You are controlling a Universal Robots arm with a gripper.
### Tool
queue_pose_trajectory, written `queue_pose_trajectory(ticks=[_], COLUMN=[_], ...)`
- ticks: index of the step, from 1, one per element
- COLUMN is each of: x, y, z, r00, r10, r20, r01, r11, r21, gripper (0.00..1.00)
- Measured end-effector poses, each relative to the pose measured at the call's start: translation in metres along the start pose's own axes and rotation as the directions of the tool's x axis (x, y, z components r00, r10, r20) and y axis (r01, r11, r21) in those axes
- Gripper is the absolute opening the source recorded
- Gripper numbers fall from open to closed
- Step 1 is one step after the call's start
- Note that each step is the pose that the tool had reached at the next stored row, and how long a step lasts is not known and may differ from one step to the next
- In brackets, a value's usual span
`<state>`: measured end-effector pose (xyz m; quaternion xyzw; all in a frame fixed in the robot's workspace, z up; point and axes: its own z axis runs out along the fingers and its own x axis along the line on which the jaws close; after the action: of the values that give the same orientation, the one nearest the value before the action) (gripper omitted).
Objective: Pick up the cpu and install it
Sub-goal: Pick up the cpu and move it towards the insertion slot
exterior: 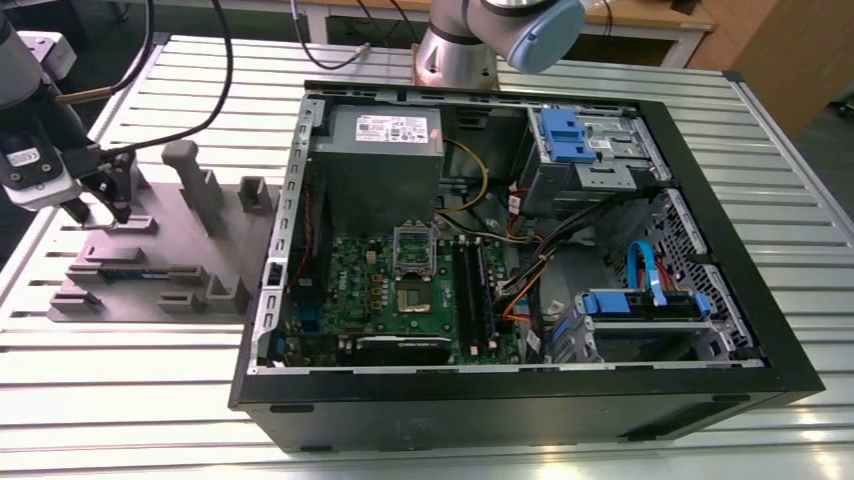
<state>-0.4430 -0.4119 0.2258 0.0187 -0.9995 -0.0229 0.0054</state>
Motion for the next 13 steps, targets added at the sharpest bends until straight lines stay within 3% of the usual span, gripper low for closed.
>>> queue_pose_trajectory(ticks=[13], x=[0.0000], y=[0.0004], z=[-0.0075], r00=[1.0000], r10=[0.000], r20=[0.0002], r01=[0.000], r11=[1.0000], r21=[-0.0001], gripper=[0.47])
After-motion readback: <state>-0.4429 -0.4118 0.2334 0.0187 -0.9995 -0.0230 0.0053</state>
